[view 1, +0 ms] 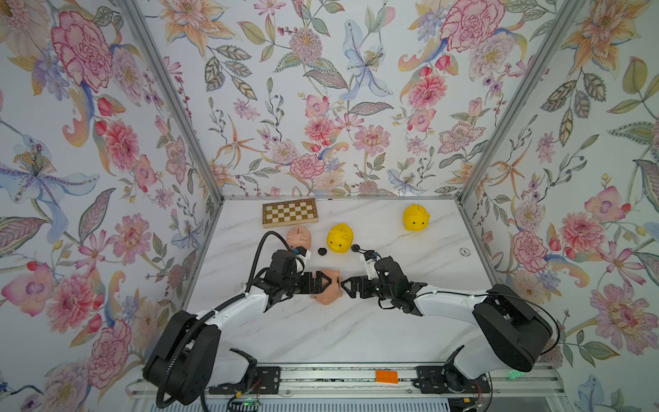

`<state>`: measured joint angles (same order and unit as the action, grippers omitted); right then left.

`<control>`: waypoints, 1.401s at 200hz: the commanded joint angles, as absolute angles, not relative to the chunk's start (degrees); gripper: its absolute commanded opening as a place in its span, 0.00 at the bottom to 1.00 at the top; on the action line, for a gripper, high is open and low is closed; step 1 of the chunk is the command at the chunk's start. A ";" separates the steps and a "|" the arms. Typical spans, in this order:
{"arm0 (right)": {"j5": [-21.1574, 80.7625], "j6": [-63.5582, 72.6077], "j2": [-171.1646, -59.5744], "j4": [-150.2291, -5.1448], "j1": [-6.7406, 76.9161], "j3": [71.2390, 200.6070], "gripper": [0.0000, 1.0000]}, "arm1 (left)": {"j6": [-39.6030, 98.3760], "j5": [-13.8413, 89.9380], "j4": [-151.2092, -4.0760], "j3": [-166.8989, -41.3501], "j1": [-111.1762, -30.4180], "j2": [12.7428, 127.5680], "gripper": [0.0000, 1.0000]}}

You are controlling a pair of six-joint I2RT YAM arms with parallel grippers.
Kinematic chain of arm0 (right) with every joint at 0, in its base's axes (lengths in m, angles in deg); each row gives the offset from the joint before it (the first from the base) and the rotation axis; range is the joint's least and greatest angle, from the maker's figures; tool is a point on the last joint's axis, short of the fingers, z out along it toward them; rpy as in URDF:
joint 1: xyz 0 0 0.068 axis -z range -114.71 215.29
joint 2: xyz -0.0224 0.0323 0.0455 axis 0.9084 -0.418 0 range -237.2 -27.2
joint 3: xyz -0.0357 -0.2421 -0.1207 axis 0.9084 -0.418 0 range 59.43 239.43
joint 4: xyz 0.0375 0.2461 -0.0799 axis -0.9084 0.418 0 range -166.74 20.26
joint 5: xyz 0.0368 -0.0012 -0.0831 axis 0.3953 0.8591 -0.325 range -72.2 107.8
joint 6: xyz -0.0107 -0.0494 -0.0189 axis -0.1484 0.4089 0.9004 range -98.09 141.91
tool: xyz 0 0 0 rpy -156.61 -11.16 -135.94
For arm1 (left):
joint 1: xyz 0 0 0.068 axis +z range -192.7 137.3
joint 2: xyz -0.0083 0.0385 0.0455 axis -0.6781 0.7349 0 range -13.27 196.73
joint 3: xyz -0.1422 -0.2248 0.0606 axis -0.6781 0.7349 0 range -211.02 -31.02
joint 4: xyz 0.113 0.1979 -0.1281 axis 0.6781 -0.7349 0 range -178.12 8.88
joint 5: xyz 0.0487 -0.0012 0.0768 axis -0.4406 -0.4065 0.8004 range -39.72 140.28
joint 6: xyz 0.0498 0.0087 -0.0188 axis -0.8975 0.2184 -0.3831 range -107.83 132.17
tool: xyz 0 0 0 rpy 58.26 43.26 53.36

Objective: Open piggy banks
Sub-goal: Adjust the piggy bank at the center of the board.

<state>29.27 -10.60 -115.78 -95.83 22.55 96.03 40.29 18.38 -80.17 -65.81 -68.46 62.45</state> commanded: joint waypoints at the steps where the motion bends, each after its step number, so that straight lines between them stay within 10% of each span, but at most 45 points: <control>1: 27.82 -9.65 -118.00 -94.92 21.75 98.07 0.98 | 38.02 20.65 -82.08 -67.47 -67.77 60.93 0.99; 280: 28.35 -10.08 -123.27 -96.38 19.83 100.48 0.98 | 33.83 33.66 -71.43 -69.03 -73.85 66.41 0.99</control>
